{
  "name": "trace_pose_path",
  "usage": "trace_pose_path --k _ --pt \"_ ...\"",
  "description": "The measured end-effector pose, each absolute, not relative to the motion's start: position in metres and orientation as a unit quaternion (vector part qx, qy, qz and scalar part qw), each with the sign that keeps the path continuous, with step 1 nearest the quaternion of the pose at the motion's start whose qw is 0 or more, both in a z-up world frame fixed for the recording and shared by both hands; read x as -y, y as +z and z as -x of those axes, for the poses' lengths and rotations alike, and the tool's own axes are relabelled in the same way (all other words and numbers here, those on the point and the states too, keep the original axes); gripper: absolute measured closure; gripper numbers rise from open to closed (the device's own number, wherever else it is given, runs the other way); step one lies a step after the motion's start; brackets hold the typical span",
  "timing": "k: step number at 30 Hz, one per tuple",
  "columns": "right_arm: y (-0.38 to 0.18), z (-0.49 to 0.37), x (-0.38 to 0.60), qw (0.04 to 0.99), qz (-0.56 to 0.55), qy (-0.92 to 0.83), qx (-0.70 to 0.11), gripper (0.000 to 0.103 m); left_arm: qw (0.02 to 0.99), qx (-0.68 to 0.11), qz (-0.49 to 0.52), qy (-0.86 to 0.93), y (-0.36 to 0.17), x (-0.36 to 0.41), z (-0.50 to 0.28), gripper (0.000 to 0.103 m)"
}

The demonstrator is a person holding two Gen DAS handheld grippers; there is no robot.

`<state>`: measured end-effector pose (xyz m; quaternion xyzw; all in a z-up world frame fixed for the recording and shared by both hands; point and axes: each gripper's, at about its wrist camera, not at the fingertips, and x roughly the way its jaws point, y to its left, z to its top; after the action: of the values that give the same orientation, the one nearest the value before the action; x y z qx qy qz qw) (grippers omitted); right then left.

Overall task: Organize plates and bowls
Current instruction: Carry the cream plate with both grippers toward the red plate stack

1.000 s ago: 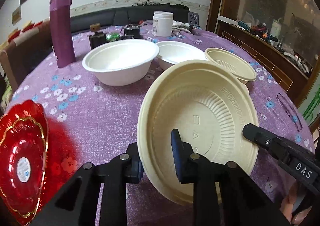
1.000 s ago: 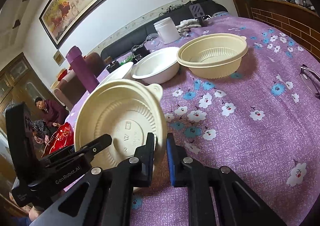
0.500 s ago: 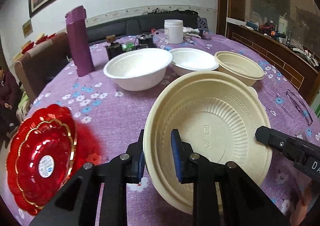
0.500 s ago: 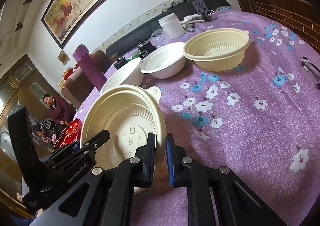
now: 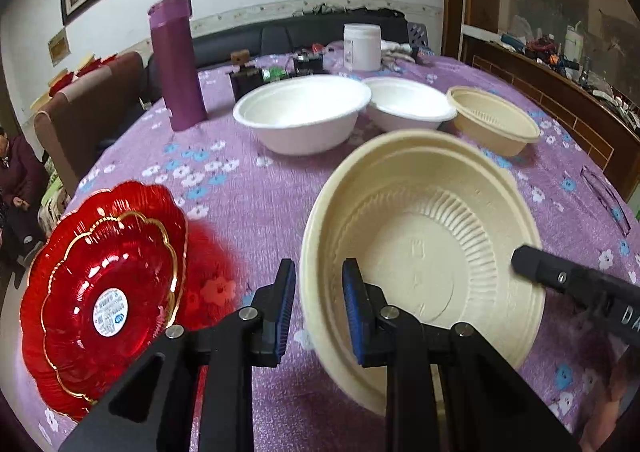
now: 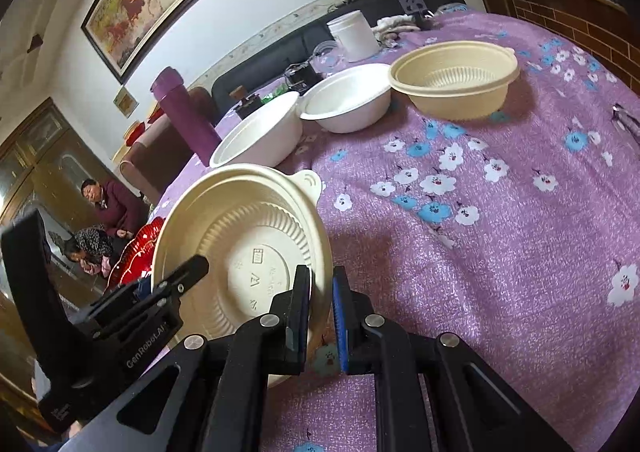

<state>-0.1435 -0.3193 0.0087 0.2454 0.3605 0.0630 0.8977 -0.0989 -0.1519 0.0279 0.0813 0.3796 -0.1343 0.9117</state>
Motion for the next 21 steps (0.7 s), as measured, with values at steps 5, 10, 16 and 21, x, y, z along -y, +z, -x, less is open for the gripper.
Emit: trace_pose_path --k 5,10,16,21 --pt "0.008 0.145 0.323 0.896 -0.253 0.049 -0.363 0.091 0.905 -0.392 -0.080 -0.144 0.023 0.148 0.103 0.052" --pt "0.009 0.147 0.321 0.895 -0.255 0.052 -0.363 0.091 0.904 -0.389 -0.089 -0.155 0.023 0.154 0.107 0.082" --pt "0.009 0.149 0.317 0.892 -0.257 0.059 -0.369 0.091 0.908 -0.381 -0.091 -0.147 0.028 0.154 0.108 0.084" --pt "0.010 0.150 0.314 0.887 -0.262 0.069 -0.373 0.090 0.914 -0.373 -0.084 -0.137 0.036 0.146 0.107 0.084"
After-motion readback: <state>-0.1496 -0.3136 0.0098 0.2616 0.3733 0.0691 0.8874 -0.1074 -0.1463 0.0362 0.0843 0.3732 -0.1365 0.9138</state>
